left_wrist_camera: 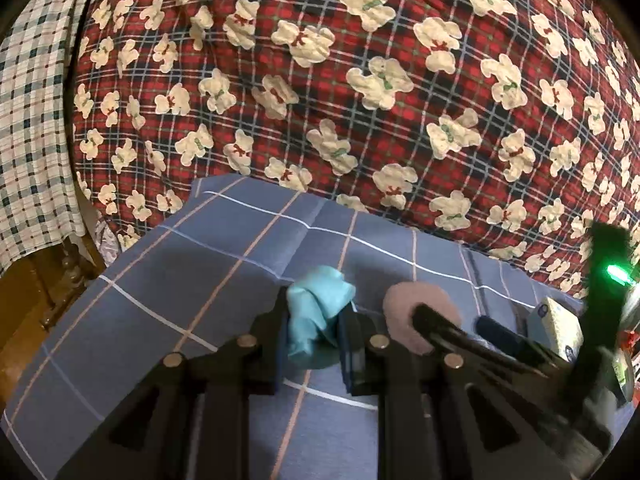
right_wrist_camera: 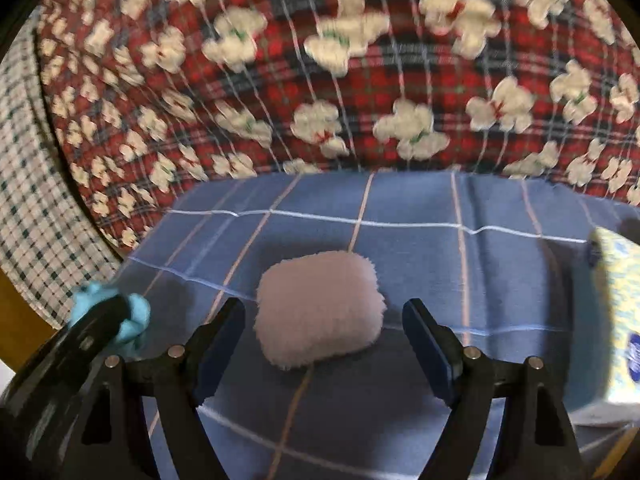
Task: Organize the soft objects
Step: 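Grasp the teal cloth with the left tool while the right tool grasps the pink puff, then carry the teal cloth and pink puff over the metal tin with both tools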
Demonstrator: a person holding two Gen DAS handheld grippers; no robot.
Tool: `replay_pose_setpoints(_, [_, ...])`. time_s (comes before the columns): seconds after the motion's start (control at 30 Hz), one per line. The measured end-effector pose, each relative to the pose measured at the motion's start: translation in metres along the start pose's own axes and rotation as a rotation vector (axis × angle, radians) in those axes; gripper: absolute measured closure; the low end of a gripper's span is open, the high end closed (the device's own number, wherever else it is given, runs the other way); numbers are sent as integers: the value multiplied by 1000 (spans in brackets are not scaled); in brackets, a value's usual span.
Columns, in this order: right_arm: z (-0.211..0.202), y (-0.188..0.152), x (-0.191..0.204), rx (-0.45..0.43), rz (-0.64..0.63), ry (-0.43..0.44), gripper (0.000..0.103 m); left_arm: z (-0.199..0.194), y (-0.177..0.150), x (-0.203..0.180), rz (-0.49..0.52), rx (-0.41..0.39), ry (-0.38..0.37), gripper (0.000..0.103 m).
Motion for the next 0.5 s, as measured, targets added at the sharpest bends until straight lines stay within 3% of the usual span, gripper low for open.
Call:
replay_pose_setpoints(0.2, [32, 8, 2, 116, 13, 15, 23, 3, 0, -3, 16, 6, 31, 84])
replay_pose_setpoints(0.27, [31, 9, 6, 111, -5, 15, 44, 3, 0, -4, 18, 9, 34, 84])
replay_pose_setpoints(0.3, [31, 9, 6, 108, -9, 19, 50, 3, -1, -4, 22, 9, 36, 84])
replay_pose_setpoints(0.4, [27, 7, 7, 96, -29, 35, 65, 1, -2, -10, 61, -12, 79, 84])
replay_pose_setpoints(0.5, [10, 4, 8, 36, -52, 58, 69, -2, -1, -13, 83, -40, 94, 84])
Point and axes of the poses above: each gripper's, at about its wrist camera, not at the fingertips, and z roughly the way its jaws point, x to its left, y to its top, the point moved 4 cm from there along z, roughly the way its jaws point, and after that the axes turned 8 degrees about x, right-handed, at the moved point
